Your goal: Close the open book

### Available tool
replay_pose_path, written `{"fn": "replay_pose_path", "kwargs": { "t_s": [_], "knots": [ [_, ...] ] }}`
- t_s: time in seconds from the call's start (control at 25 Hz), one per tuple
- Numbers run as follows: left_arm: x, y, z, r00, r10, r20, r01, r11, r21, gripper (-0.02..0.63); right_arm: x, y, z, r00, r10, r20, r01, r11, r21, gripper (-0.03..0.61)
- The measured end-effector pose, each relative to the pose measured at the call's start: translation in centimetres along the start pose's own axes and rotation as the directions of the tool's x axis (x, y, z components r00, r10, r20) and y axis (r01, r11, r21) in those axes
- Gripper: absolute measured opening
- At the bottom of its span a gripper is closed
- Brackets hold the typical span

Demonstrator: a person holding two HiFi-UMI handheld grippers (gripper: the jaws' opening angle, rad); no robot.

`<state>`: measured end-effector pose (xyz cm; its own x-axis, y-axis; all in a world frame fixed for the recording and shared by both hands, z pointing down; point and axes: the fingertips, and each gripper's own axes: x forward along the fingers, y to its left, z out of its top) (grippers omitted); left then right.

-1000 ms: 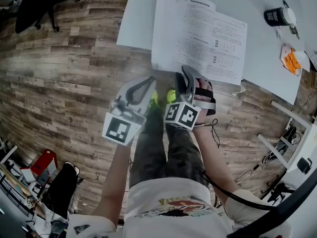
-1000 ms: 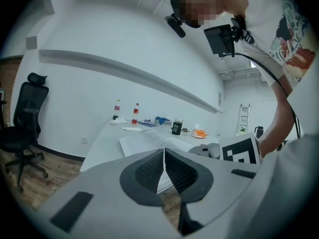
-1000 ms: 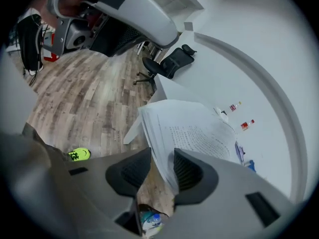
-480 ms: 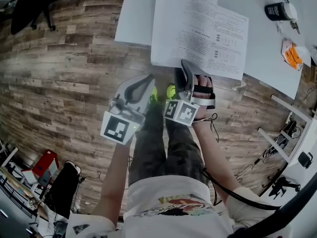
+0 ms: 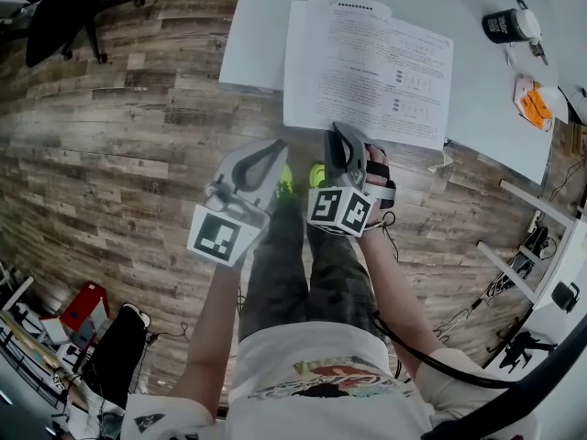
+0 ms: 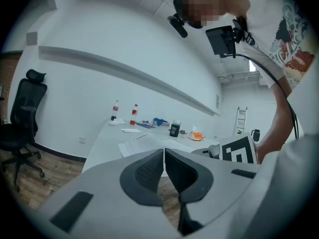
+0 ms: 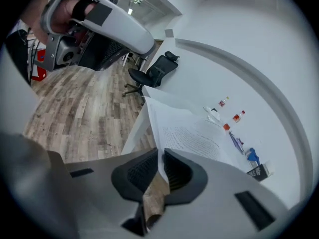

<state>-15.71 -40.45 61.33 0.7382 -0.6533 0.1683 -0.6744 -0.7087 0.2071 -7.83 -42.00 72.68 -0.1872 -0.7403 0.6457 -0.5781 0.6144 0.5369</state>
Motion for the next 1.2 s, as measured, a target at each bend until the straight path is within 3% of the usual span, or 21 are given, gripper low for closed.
{"fn": "replay_pose_path", "kwargs": {
  "t_s": [0.24, 0.6, 0.76, 1.2],
  "knots": [
    [-0.8, -0.5, 3.2, 1.0, -0.014, 0.012, 0.013, 0.999, 0.03, 0.014, -1.6, -1.2, 1.5, 0.998, 0.058, 0.01, -0.059, 0.99, 0.129, 0.04],
    [-2.7, -3.1, 8.9, 1.0, -0.026, 0.015, 0.024, 0.996, 0.091, 0.014, -7.2, -5.3, 2.1, 0.998, 0.07, -0.005, -0.066, 0.96, 0.274, 0.034],
    [-1.8, -4.6, 9.1, 0.999, -0.036, -0.027, 0.039, 0.992, 0.12, 0.014, -8.2, -7.5, 1.4, 0.997, 0.073, -0.004, -0.067, 0.943, 0.326, 0.034],
    [-0.2, -9.1, 8.6, 0.996, -0.013, -0.086, 0.018, 0.998, 0.057, 0.014, -11.5, -7.9, -0.4, 0.989, 0.147, 0.029, -0.144, 0.88, 0.452, 0.032]
  ]
}}
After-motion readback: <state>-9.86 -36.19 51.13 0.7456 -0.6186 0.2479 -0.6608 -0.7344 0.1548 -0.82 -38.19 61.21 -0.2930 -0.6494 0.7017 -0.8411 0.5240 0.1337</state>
